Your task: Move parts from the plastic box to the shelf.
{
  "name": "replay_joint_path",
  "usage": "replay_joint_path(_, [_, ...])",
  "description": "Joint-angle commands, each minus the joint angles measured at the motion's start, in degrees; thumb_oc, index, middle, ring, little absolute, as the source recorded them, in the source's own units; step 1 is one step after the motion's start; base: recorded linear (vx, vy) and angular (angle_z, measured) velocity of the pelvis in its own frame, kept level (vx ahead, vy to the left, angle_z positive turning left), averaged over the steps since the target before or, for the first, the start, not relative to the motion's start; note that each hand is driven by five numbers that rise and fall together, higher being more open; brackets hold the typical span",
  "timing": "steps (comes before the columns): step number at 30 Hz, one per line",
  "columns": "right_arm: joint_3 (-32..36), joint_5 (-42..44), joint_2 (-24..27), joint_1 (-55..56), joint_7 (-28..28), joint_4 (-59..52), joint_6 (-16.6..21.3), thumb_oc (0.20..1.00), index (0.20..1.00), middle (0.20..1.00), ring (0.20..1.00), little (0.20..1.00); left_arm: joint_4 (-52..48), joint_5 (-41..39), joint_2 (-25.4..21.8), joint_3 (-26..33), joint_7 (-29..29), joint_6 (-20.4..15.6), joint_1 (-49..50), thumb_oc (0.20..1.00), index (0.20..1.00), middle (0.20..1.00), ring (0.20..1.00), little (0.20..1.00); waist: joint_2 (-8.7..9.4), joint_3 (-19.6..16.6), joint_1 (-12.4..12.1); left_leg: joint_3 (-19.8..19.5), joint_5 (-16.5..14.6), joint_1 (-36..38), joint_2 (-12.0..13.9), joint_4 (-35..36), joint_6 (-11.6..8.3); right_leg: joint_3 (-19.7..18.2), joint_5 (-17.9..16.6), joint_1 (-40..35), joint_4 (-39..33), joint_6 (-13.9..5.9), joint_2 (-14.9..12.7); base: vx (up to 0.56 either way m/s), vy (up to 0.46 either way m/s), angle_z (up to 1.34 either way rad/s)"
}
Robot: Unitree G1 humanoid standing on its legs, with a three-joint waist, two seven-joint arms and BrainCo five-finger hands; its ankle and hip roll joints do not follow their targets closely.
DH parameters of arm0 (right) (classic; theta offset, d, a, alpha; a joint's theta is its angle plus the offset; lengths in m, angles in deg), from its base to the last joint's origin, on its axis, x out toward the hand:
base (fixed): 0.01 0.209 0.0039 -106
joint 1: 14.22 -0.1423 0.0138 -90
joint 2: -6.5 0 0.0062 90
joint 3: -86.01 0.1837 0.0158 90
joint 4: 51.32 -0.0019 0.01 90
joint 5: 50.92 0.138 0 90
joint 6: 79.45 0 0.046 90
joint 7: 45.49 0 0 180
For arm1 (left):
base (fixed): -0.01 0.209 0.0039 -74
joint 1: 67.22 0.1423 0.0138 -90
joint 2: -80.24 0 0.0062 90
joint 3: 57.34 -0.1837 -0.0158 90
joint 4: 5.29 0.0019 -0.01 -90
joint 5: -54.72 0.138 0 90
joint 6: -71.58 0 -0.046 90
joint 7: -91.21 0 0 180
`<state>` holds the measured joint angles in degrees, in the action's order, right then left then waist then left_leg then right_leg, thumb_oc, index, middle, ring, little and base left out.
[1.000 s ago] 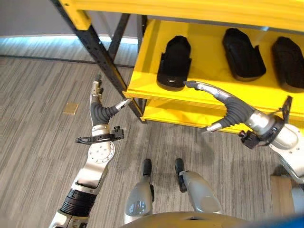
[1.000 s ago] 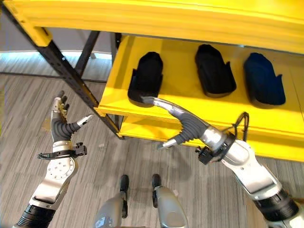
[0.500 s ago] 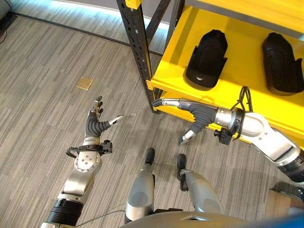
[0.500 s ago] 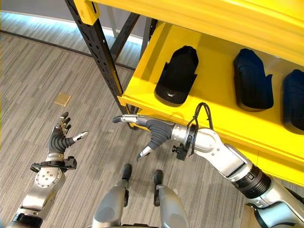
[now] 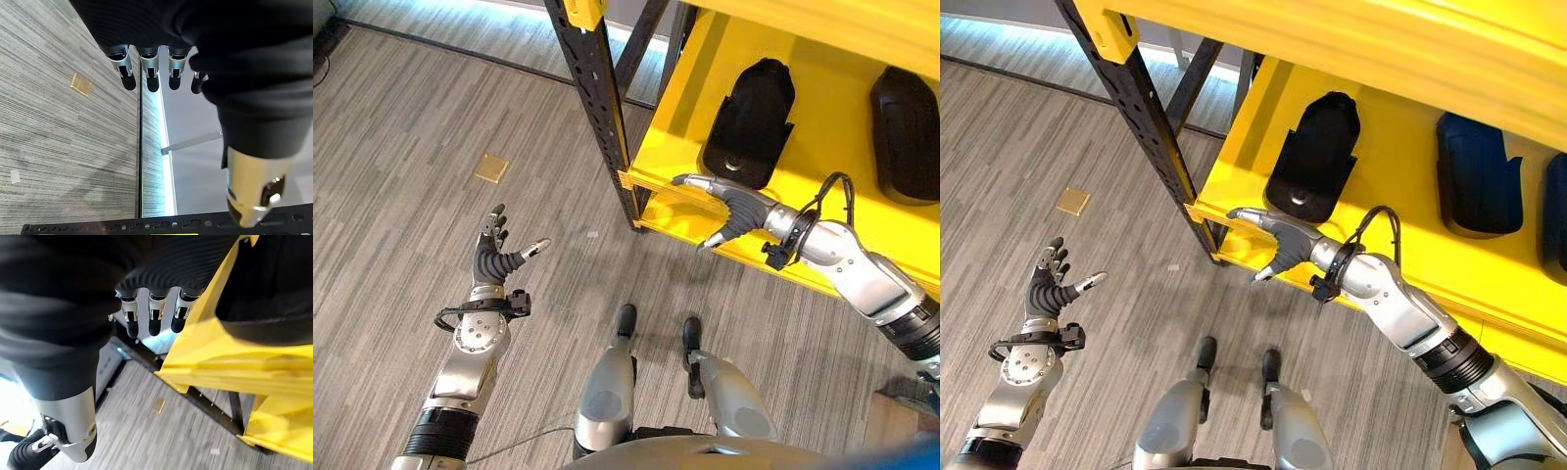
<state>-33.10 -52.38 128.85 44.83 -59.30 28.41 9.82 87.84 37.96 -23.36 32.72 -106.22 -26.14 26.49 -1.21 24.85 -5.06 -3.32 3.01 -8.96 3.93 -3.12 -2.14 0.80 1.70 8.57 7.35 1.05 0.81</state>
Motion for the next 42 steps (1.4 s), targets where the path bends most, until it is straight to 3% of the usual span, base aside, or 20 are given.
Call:
replay_joint_path(1, [1.9,-3.0,1.1,2.1,0.6,-3.6,1.5,1.0,1.0,1.0,1.0,1.0,-2.8,0.9,-3.0,0.8,0.6,-1.4,3.6,1.0,1.0,1.0,1.0,1.0,1.41,-3.9,1.0,-0.5,1.2,-5.3,7.0,-0.8,-2.87,-1.0,6.7,-6.1,2.5,-7.44,-8.9,-0.02,0.009,-0.04])
replay_joint_path(15, [1.8,-4.9,4.6,3.1,-5.2,-1.1,0.2,1.0,1.0,1.0,1.0,1.0,-0.4,1.8,-3.1,1.0,0.8,0.4,2.4,1.0,1.0,1.0,1.0,1.0,2.27,-4.6,1.5,0.5,1.6,-6.0,7.5,-1.3,-3.03,-0.8,6.6,-6.6,1.6,-7.54,-8.7,0.0,0.0,-0.04])
replay_joint_path(25, [0.5,-6.6,4.9,1.8,-4.5,4.3,-0.7,1.0,1.0,1.0,1.0,1.0,1.7,2.8,-3.4,0.9,0.7,1.5,1.0,1.0,1.0,1.0,1.0,1.0,2.62,-4.6,1.2,0.4,2.0,-6.6,7.7,-1.3,-3.14,-0.5,6.7,-7.0,1.2,-7.65,-8.6,0.0,-0.006,0.0])
replay_joint_path(42, [1.9,-9.8,-1.1,1.0,10.0,16.2,-3.4,1.0,1.0,1.0,1.0,1.0,3.7,3.9,-2.5,1.3,0.3,2.1,0.9,1.0,1.0,1.0,1.0,1.0,1.08,-4.6,1.0,0.0,2.0,-7.1,7.0,-1.9,-2.92,-0.9,6.9,-7.2,1.5,-7.35,-8.9,0.01,0.002,0.0])
